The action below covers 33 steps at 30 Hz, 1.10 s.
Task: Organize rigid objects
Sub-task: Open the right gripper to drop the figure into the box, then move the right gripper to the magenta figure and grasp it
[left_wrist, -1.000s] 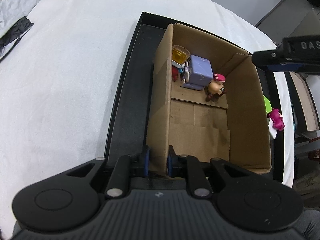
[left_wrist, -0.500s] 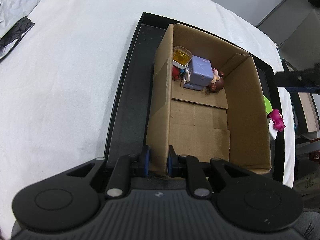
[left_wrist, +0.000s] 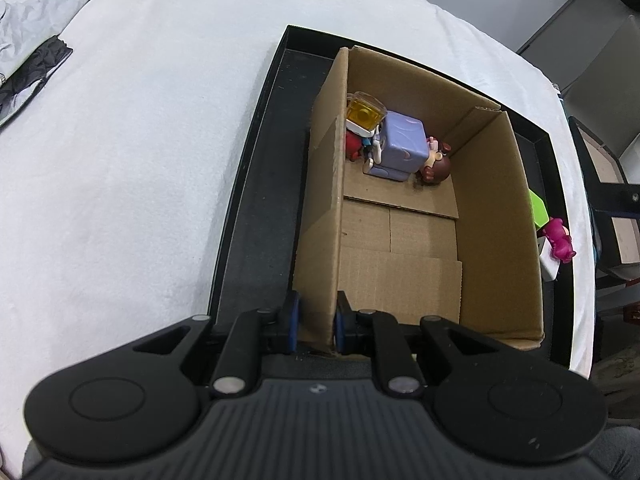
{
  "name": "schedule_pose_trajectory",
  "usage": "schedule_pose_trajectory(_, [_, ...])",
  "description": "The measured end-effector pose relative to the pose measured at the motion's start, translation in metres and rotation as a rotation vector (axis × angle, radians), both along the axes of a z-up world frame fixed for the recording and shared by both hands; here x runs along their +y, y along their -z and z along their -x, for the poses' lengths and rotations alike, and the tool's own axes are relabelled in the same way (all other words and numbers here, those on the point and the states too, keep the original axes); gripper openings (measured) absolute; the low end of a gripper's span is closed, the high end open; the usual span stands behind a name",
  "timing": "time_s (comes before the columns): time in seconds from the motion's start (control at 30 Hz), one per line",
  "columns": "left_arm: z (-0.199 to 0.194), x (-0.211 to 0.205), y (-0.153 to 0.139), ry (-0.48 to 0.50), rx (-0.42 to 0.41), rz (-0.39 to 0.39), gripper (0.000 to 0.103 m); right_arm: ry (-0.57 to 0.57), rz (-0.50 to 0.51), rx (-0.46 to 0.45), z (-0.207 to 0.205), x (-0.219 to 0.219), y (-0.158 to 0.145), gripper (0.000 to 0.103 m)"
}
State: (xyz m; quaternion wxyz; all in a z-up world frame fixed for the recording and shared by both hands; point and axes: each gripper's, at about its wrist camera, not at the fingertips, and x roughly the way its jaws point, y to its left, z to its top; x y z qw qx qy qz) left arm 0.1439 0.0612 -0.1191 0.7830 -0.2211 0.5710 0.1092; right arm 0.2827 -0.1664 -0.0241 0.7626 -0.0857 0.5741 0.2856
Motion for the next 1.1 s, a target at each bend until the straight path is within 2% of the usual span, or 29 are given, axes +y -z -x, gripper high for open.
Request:
schedule_pose_trajectory(0.1, [0.0, 0.0, 0.0, -0.002, 0.002, -0.003, 0.016, 0.017, -0.003, 0.004, -0.002, -0.009, 0.003, 0.059])
schedule_pose_trajectory(0.23, [-0.001, -0.001, 0.0, -0.001, 0.006, -0.01, 0.016, 0.032, -0.033, 0.004, -0.005, -0.022, 0.006, 0.067])
schedule_pose_trajectory(0.53, [-0.001, -0.001, 0.0, -0.007, 0.012, -0.014, 0.015, 0.026, -0.013, -0.011, -0.012, -0.044, 0.015, 0.08])
schedule_pose_trajectory(1.1, [-0.002, -0.005, -0.002, -0.02, 0.026, -0.035, 0.015, 0.069, 0.011, 0.014, -0.033, -0.08, 0.046, 0.079])
